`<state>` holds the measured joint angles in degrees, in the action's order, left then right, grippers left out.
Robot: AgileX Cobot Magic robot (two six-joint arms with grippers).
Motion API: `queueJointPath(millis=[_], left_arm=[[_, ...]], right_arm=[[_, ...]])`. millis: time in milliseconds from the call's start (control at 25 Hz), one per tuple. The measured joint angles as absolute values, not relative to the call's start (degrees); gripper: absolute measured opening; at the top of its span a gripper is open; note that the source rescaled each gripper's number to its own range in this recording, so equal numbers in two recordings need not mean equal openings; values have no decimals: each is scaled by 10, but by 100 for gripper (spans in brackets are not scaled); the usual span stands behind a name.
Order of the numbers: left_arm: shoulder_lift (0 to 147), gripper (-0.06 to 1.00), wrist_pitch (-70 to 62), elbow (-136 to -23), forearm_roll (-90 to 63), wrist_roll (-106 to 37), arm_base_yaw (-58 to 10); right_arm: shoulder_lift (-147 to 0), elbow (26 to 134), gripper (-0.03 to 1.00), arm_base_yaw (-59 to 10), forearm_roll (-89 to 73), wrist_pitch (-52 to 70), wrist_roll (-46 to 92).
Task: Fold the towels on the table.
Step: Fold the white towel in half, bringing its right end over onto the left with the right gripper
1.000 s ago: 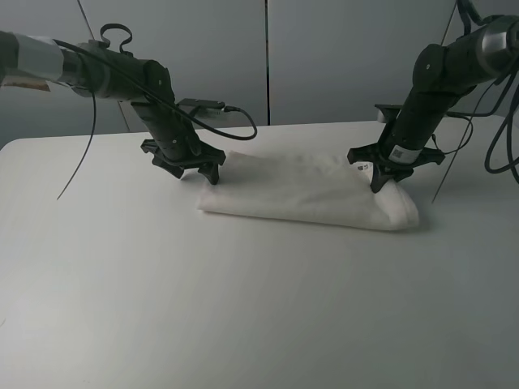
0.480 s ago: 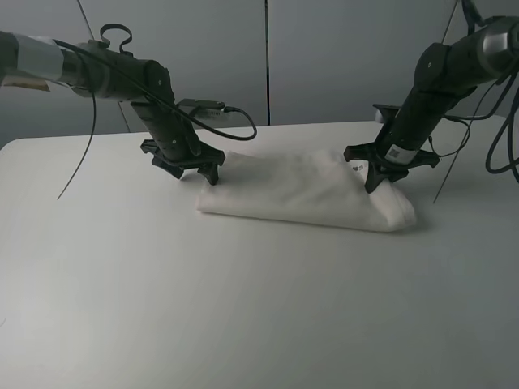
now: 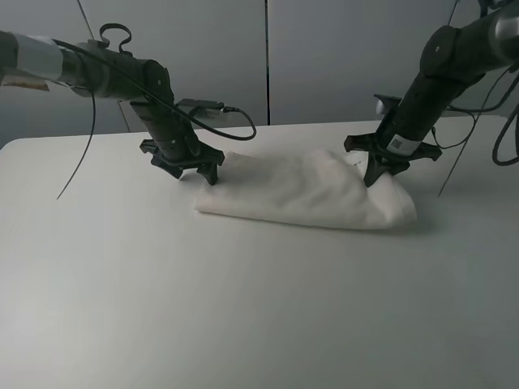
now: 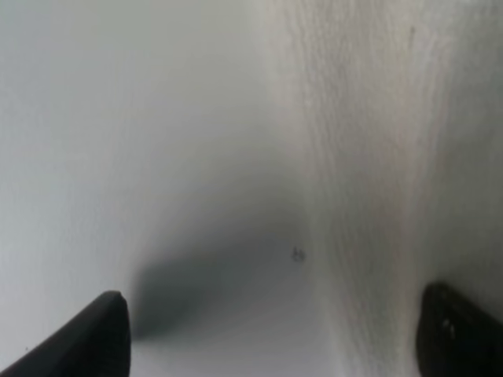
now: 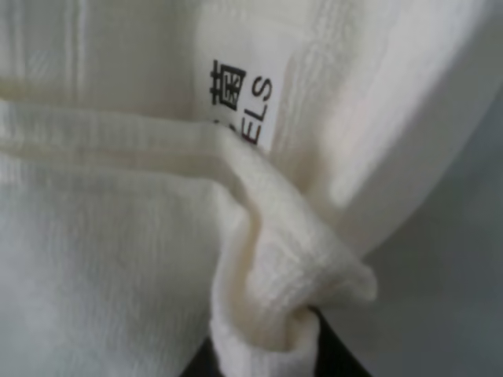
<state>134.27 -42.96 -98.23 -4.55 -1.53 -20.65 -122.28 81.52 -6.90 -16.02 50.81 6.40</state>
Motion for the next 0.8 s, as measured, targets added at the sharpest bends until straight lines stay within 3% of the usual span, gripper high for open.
queueJointPath(millis=[320, 600, 800], left_arm=[[1343, 95, -432, -982, -46, -15, -207], [1343, 95, -435, -983, -46, -15, -207], [1343, 95, -436, -983, -46, -15, -207]], right_arm=[[-1161, 815, 0, -69, -211, 537, 68], [-1150, 815, 0, -70, -347, 560, 125], [-1150, 815, 0, -105, -416, 538, 153]])
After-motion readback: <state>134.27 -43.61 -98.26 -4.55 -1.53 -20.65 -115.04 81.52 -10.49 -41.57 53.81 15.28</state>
